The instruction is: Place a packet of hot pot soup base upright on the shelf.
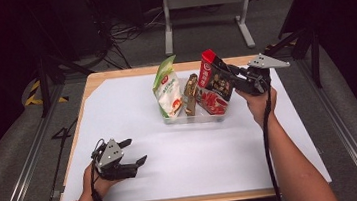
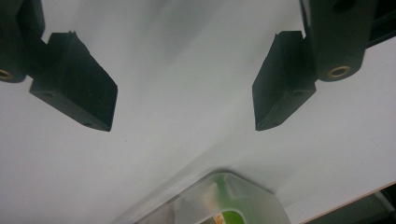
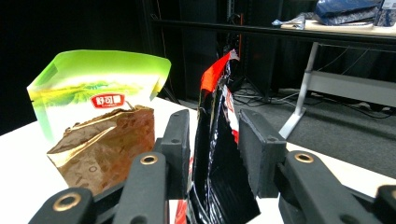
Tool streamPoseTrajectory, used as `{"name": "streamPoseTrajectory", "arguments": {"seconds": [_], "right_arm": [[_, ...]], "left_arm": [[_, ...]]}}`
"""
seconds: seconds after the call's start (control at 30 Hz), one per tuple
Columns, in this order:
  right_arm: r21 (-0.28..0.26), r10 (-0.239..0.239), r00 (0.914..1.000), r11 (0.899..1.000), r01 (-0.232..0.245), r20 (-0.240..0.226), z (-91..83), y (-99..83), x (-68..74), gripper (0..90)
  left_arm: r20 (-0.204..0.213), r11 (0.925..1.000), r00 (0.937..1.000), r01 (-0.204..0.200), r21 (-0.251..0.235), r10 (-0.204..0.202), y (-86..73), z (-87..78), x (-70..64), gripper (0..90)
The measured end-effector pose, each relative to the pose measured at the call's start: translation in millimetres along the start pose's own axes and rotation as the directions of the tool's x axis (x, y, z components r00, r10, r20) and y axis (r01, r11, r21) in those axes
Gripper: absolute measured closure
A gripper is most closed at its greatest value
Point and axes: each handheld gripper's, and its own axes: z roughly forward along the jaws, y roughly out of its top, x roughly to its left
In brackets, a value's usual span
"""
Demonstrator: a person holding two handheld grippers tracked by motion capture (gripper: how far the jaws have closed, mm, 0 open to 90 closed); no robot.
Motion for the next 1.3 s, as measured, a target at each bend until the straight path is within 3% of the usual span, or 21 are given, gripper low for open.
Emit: {"name": "streamPoseTrajectory", "arguments": {"seconds": [0.37,1.3], "right_arm": [[-0.016,0.021,0.9998,1.0,-0.021,-0.002,-8.6,-4.3,-4.2,59.4],[0.022,-0.05,0.9987,0.999,0.05,-0.008,-31.0,-17.3,-7.6,55.2]], "left_arm": [[-0.002,0.9999,1.0,-0.004,0.013,0.004,0.5,1.9,-1.5,22.9],[-0.002,0.9999,1.0,0.005,0.01,-0.005,1.0,2.0,-1.5,22.8]]}}
